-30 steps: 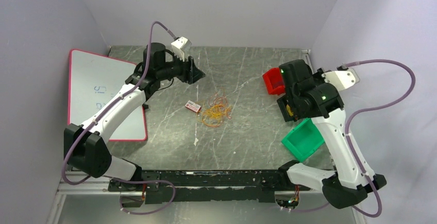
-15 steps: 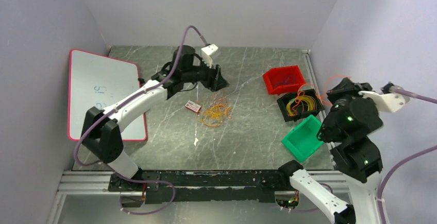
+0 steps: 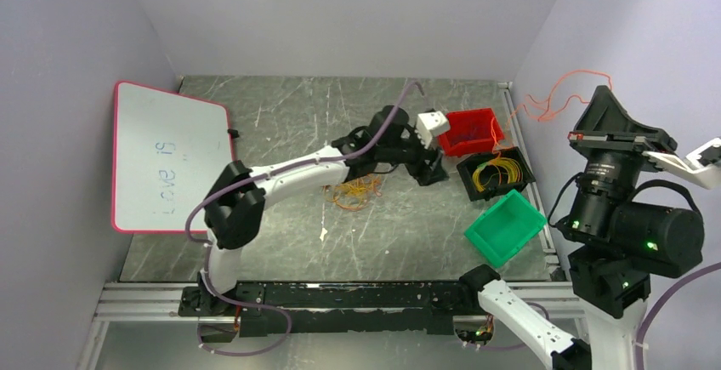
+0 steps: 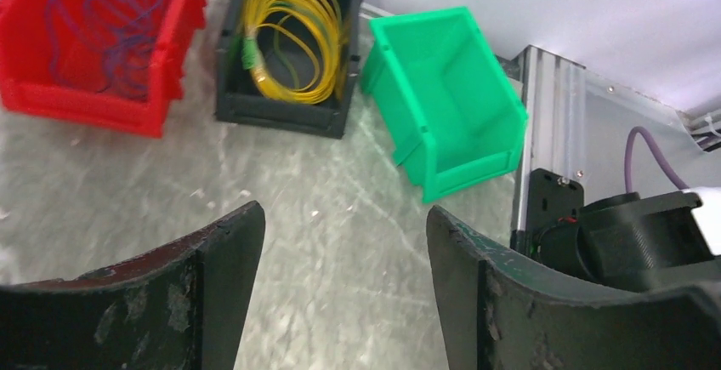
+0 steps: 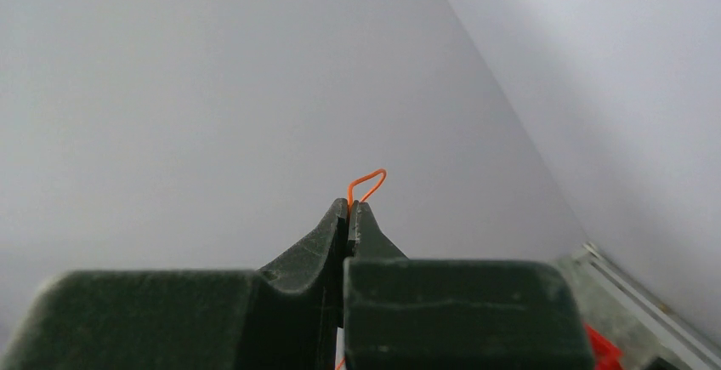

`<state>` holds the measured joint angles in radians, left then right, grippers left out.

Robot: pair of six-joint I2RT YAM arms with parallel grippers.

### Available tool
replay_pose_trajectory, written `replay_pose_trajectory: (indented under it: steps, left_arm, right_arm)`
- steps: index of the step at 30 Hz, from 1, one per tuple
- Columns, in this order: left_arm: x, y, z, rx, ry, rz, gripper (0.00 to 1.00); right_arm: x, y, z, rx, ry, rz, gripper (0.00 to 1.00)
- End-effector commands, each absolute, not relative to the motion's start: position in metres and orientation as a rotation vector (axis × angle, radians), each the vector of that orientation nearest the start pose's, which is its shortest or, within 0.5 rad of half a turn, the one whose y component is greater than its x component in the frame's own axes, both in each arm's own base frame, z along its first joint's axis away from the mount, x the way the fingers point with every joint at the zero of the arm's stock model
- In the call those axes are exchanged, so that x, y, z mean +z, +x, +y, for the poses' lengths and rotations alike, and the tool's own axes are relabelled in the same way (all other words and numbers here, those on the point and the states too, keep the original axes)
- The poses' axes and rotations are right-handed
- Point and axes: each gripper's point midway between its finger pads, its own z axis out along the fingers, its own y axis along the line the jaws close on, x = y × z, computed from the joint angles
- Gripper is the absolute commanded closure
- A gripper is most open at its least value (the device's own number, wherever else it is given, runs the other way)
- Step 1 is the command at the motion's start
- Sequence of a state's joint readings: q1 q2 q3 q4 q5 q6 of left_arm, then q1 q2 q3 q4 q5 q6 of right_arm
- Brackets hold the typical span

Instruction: Untangle the cables

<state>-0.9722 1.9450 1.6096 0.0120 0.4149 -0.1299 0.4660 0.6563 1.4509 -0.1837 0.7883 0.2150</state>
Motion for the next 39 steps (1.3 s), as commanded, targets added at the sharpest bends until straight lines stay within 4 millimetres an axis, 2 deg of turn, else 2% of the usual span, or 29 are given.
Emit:
replay_pose_trajectory:
  steps: [1,7,14,19,25,34,39]
  left_arm:
    - [0.243,0.246,-0.562,-1.153,1.094,1.579,0.25]
    - [0.218,0.215,-0.612,-1.164,1.138,1.566,0.24]
    - [0.192,0.198,-0.649,-1.117,1.169,1.559,0.19]
    - [0.166,0.189,-0.658,-1.106,1.177,1.583,0.12]
    - [0.140,0.185,-0.662,-1.066,1.167,1.610,0.11]
    - [0.103,0.196,-0.672,-0.966,1.172,1.635,0.15]
    - [0.089,0.205,-0.675,-0.910,1.175,1.639,0.21]
  right_arm:
    - [0.619,0.148,-0.037,0.340,0.500,0.843,1.00]
    - [0.633,0.146,-0.028,0.380,0.452,0.819,1.00]
    - [0.630,0.153,-0.027,0.370,0.462,0.846,1.00]
    - [0.625,0.156,-0.030,0.362,0.493,0.861,1.00]
    - [0.618,0.159,-0.035,0.336,0.530,0.870,1.00]
    - [0.615,0.165,-0.031,0.331,0.520,0.889,1.00]
    - [0.613,0.168,-0.029,0.330,0.513,0.906,1.00]
